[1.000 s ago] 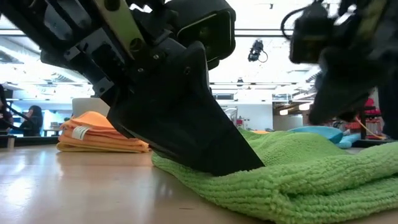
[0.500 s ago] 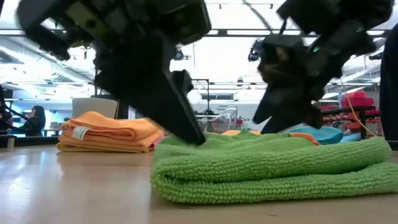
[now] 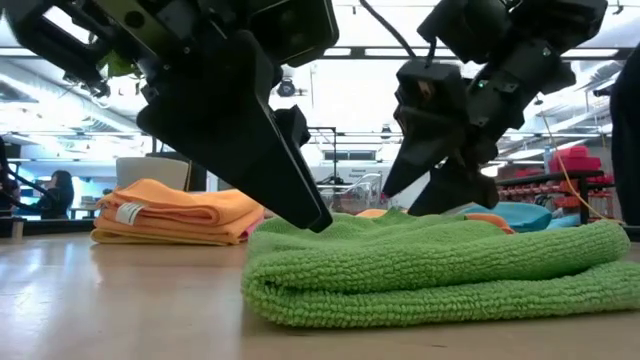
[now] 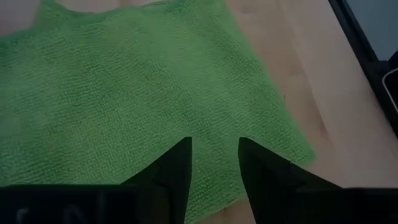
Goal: Fold microfiber towels
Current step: Fold the green microfiber cloth
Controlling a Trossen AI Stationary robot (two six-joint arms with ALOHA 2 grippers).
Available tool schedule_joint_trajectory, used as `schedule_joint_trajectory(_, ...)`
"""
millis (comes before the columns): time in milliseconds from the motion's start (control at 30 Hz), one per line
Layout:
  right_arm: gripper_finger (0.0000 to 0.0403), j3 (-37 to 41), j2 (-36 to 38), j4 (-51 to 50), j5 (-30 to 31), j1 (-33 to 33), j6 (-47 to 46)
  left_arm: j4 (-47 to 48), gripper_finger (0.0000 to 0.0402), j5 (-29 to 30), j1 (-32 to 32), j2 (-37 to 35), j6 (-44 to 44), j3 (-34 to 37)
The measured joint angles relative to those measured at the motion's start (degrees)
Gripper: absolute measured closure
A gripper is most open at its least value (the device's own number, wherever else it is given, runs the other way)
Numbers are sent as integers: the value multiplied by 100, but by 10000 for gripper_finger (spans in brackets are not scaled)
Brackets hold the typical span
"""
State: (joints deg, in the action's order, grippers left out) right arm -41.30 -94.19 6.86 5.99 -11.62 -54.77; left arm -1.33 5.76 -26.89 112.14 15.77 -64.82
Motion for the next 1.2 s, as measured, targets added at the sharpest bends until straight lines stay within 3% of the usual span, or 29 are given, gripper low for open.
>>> schedule_joint_trajectory(300, 188, -7, -557, 544, -244, -15, -85, -4, 262, 2, 10, -7, -36, -4)
schedule_joint_trajectory(467, 209, -48, -536, 554, 81, -63, -3, 0, 256, 2, -37, -7, 7, -8)
schedule_joint_trajectory(833, 285, -48, -361, 553, 170, -94, 90, 75, 262, 2, -78, -15, 13, -11)
schedule_joint_trajectory(1100, 385, -44, -457, 565, 17, -161, 253, 75, 253, 2, -58, -15, 26, -11)
schedule_joint_trajectory(1200, 395, -51, -321, 534, -99, -168, 543, 343, 260, 19, -8, -152, -73, -11)
